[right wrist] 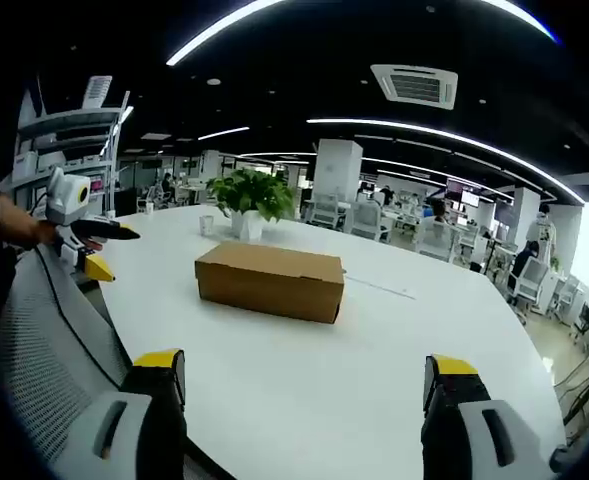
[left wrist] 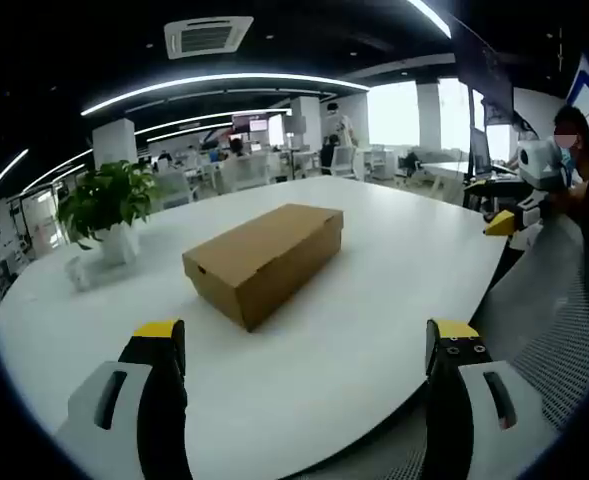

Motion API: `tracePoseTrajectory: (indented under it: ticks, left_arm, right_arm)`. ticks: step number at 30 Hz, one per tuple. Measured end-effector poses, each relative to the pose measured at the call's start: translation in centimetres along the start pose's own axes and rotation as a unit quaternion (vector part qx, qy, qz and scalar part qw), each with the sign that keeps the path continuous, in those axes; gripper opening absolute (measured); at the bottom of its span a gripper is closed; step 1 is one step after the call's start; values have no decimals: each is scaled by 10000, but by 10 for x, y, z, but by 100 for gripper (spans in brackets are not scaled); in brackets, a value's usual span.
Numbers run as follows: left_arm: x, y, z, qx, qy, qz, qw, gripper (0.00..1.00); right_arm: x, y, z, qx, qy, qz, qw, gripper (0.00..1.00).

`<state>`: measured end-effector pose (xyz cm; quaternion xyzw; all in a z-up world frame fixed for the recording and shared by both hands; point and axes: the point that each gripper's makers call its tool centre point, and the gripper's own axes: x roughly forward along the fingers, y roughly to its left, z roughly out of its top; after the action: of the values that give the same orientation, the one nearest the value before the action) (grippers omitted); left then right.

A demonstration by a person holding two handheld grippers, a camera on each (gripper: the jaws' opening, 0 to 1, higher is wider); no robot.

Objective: Operate the shoe box by opening the lid, removing the specified soft item, and placing it in the target area until the item is outside and the box remains undamaged.

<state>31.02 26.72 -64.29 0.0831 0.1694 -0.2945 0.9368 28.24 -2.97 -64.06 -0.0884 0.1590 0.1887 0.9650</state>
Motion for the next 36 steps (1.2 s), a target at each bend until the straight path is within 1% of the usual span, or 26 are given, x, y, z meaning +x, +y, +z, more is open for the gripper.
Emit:
tracePoseTrajectory:
  ticks: [25, 36]
  left_arm:
    - [-1, 2, -1, -29, -3, -7, 10000, 99]
    - [-1, 3, -1, -76, -28, 7, 10000, 99]
  right_arm:
    - [0, 0, 0, -1, -1, -2, 10000, 99]
    - [0, -1, 1, 86, -16, -19, 10000, 99]
